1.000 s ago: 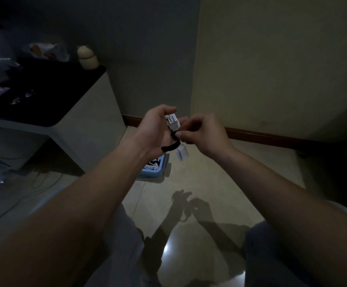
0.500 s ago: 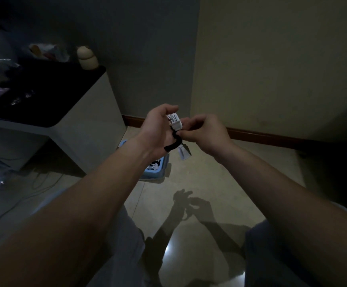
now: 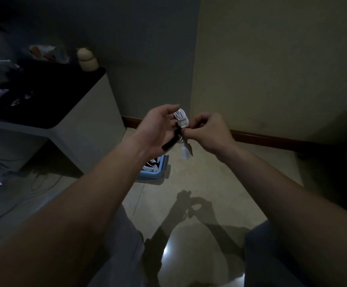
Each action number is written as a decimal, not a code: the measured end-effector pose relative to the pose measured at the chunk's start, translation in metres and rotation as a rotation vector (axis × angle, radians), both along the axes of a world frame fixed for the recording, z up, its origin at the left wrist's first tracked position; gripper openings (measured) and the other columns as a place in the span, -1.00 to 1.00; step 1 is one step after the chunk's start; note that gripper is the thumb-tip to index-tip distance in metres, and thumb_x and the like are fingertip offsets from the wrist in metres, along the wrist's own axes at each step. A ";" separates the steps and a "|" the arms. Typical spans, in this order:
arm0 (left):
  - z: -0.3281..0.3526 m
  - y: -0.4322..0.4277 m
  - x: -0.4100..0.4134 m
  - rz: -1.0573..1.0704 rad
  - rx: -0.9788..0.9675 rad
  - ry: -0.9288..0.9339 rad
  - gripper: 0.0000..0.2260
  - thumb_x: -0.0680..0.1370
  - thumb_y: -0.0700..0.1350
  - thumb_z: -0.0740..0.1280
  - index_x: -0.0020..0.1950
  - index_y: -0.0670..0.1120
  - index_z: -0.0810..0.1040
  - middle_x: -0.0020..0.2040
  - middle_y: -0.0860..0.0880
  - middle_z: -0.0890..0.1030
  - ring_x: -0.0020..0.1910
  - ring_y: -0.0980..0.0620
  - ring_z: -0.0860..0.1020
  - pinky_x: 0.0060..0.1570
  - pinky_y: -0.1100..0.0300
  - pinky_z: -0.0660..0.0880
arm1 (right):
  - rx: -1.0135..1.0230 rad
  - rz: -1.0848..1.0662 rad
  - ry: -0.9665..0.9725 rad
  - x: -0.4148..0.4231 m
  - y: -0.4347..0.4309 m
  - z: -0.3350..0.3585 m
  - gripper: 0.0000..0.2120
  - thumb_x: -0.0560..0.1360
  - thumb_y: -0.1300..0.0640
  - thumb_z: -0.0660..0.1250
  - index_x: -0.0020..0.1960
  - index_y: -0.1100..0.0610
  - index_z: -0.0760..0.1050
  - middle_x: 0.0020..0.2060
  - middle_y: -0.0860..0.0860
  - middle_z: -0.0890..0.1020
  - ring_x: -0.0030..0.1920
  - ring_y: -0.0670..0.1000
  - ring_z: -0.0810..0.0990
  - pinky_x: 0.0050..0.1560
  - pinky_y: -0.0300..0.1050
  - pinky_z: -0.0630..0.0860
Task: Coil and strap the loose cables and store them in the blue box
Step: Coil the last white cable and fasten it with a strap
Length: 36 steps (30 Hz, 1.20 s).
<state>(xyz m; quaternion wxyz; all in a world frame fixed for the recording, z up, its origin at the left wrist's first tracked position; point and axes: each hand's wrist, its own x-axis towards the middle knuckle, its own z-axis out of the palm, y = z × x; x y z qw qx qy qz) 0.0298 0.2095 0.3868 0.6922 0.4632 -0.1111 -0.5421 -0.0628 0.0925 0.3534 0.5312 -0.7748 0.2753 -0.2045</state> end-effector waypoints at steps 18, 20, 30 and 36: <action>0.011 0.009 0.014 0.078 0.229 -0.033 -0.86 0.69 -0.14 0.11 0.07 -0.14 0.43 0.03 -0.18 0.35 -0.11 -0.04 0.35 -0.02 0.21 0.37 | -0.217 -0.064 -0.040 0.002 0.022 0.007 -0.75 0.33 0.18 0.56 -0.26 -0.02 0.49 -0.37 -0.09 0.62 -0.34 -0.15 0.61 -0.39 -0.28 0.52; 0.008 0.008 0.015 0.153 0.264 -0.074 -0.83 0.70 -0.06 0.14 0.04 -0.12 0.45 -0.15 -0.13 0.35 -0.29 0.02 0.29 -0.23 0.21 0.31 | -0.218 -0.054 -0.054 0.002 0.025 0.008 -0.74 0.34 0.19 0.56 -0.26 -0.04 0.49 -0.36 -0.10 0.62 -0.31 -0.17 0.61 -0.38 -0.34 0.50; 0.008 0.007 0.008 0.158 0.264 -0.172 -0.77 0.67 -0.25 0.16 0.24 -0.33 0.49 0.05 -0.31 0.54 -0.18 -0.16 0.54 -0.10 0.04 0.46 | -0.268 -0.089 -0.024 0.004 0.025 0.002 -0.78 0.32 0.14 0.54 -0.26 0.01 0.49 -0.34 -0.04 0.65 -0.30 -0.07 0.63 -0.35 -0.14 0.51; 0.005 0.016 0.013 0.028 0.318 -0.527 -0.84 0.60 -0.26 0.32 -0.02 -0.34 0.63 -0.12 -0.26 0.70 0.01 -0.19 0.68 0.22 -0.01 0.55 | -0.217 -0.131 0.021 0.005 0.014 -0.002 -0.79 0.35 0.16 0.55 -0.24 0.00 0.50 -0.35 -0.07 0.63 -0.31 -0.13 0.62 -0.35 -0.21 0.52</action>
